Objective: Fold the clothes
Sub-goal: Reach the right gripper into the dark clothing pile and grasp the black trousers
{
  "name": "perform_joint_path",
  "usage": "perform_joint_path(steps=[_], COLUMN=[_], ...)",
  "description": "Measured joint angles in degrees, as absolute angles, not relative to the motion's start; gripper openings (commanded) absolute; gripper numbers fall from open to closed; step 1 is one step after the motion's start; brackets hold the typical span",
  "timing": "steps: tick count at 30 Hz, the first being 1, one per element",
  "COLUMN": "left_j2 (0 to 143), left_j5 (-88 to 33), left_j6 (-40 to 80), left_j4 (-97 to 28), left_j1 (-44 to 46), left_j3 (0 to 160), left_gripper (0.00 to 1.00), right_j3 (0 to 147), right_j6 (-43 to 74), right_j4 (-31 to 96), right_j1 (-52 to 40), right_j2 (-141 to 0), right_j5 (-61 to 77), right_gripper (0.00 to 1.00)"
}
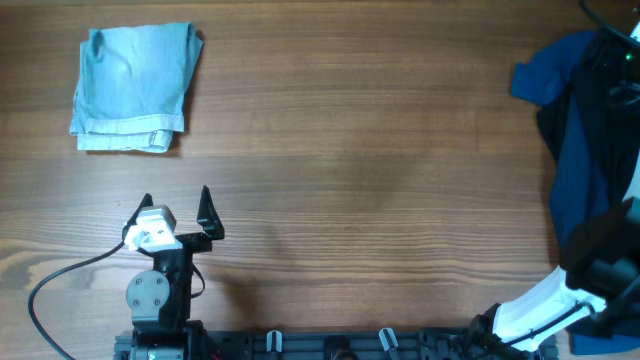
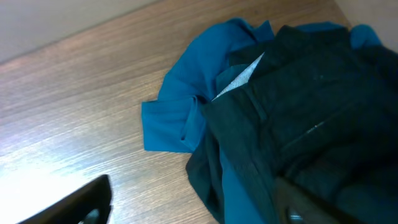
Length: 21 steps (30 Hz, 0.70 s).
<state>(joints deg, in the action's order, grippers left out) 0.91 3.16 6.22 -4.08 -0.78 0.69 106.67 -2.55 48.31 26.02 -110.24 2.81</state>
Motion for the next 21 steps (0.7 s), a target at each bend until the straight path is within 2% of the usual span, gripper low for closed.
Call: perform_joint_path(steps=[6, 8, 13, 21], left_j2=[0.91, 0.91, 0.91, 0.91], left_j5=[3.16, 3.16, 3.16, 3.16], left_j6=[6.22, 6.2, 6.22, 6.22], left_j4=[-4.08, -4.08, -4.08, -4.08], left_j1=[-0.78, -0.78, -0.78, -0.78], left_j3=[0.69, 0.69, 0.69, 0.69], left_gripper=[1.0, 1.0, 1.0, 1.0], right_j3=[106.67, 106.67, 106.67, 106.67], right_j6=[-2.72, -2.7, -4.29, -6.39], right_j4=[42.22, 40.34, 35.09, 31.57], right_j1=[26.04, 26.04, 26.02, 26.04], right_j2=[-116.6, -118.56, -122.52, -127.59], right_j5=[2.04, 1.87, 1.39, -0.3], right_gripper=[0.73, 0.8, 0.89, 0.9])
